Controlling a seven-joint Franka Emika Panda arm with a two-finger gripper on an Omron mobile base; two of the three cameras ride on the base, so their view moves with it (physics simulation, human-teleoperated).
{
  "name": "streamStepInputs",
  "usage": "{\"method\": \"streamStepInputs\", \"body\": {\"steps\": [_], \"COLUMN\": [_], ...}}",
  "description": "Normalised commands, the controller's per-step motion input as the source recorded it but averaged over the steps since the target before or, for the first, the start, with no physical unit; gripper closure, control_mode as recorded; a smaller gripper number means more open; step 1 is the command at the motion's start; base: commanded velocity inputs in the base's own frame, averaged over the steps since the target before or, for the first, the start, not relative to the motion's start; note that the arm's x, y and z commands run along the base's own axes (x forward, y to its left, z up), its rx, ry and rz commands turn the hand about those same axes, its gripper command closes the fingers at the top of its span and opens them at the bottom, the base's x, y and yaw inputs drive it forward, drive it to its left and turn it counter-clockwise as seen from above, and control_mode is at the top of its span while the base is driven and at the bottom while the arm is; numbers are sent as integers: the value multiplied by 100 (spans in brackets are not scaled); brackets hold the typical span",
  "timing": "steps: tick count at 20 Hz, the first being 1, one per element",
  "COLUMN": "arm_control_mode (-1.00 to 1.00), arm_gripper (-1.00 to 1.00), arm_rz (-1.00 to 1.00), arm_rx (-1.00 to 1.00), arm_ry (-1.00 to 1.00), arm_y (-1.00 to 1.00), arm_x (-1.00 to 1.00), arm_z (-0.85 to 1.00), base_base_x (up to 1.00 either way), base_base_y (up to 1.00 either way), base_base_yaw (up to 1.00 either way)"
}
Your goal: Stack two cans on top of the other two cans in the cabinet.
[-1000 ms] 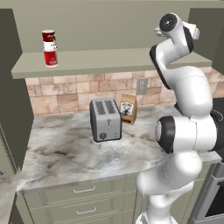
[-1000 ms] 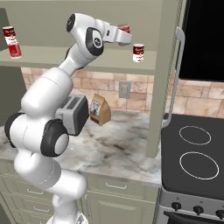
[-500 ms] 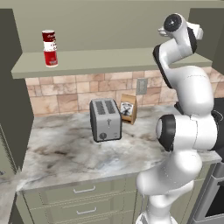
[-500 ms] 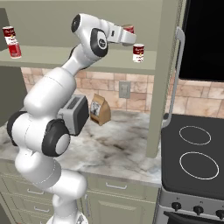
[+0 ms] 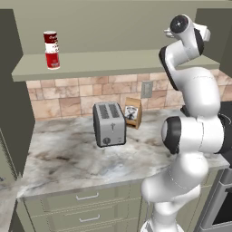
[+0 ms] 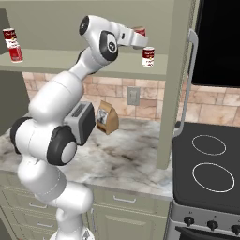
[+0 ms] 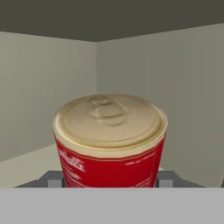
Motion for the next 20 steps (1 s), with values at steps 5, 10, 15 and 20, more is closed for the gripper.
{"method": "streamStepInputs", "body": {"steps": [5, 10, 15, 20], "arm_control_mode": [-100, -100, -100, -100], "arm_gripper": [100, 100, 100, 100], "arm_rz": [1, 2, 1, 1], "arm_rx": [0, 0, 0, 0], "arm_ry": [1, 1, 3, 4], "arm_y": [-9, -9, -9, -3], "arm_x": [6, 7, 9, 11], "arm_z": [-2, 0, 0, 0], "base_base_x": [0, 0, 0, 0], "base_base_y": [0, 0, 0, 0], "base_base_yaw": [0, 0, 0, 0]}}
